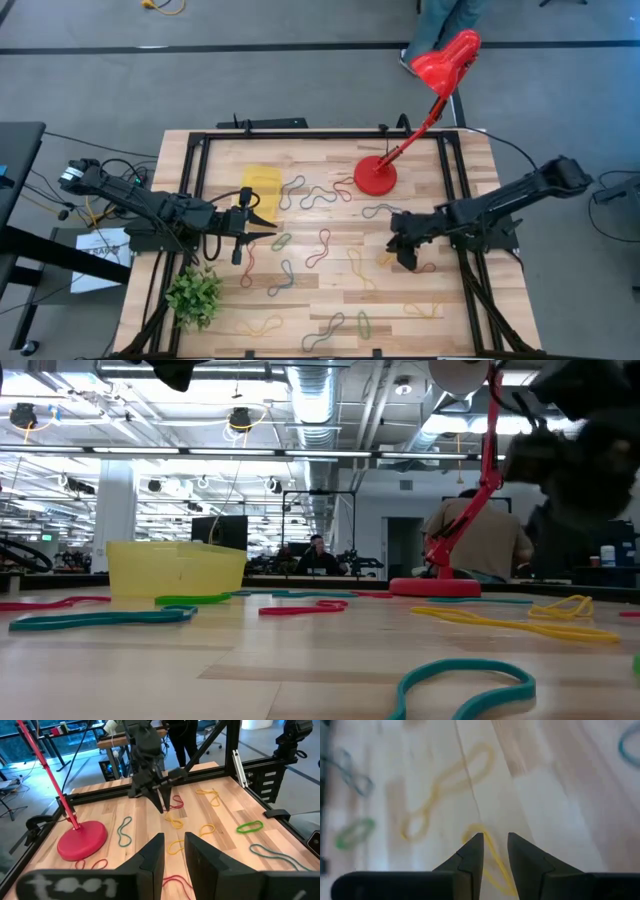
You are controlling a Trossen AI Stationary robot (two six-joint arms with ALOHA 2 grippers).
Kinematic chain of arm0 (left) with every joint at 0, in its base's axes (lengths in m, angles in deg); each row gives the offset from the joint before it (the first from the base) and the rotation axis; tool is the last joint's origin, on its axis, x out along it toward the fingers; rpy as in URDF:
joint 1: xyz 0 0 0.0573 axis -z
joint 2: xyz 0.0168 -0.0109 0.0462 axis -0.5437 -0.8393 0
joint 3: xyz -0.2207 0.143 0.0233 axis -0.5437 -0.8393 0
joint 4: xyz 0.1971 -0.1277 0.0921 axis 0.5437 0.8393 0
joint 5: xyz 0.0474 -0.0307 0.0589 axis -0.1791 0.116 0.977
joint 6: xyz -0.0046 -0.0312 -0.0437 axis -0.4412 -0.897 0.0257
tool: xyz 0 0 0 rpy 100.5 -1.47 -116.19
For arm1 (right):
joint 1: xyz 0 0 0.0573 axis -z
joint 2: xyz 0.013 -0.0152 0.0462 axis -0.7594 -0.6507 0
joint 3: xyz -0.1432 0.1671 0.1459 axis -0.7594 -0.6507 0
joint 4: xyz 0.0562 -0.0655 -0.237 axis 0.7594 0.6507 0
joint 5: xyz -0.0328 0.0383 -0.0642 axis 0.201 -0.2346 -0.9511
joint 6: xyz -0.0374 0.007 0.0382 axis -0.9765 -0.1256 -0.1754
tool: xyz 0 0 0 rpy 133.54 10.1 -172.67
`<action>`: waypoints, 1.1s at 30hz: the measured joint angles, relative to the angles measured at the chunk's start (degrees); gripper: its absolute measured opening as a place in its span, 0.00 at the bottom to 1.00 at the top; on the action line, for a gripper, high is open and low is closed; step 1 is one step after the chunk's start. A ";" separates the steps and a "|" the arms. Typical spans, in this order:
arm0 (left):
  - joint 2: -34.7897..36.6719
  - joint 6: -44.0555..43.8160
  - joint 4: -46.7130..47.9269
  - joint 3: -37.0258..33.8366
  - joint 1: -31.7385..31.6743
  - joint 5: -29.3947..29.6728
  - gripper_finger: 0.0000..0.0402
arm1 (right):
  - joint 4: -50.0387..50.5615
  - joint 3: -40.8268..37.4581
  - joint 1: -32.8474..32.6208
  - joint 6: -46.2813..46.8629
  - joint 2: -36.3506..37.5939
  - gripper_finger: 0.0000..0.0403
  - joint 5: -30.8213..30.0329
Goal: Pick and place items into bin
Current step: Put the yellow rubber band into the yellow bin
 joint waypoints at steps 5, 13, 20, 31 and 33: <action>0.00 0.00 0.01 0.00 0.00 0.00 0.17 | 1.14 0.00 -1.29 -0.24 -4.45 0.21 -2.03; 0.00 0.00 0.02 0.00 0.00 -0.02 0.17 | 0.75 0.22 -1.70 -0.44 -9.66 0.21 -2.98; 0.00 0.00 0.02 0.00 0.00 -0.02 0.17 | 1.12 -0.02 -1.65 -0.39 -7.83 0.21 -0.98; 0.00 0.00 0.12 0.00 0.00 -0.02 0.17 | 0.81 0.06 -3.73 0.07 -8.50 0.21 0.29; 0.00 0.00 0.11 0.00 0.00 -0.02 0.17 | 0.37 0.15 -4.50 0.08 -9.27 0.21 -0.28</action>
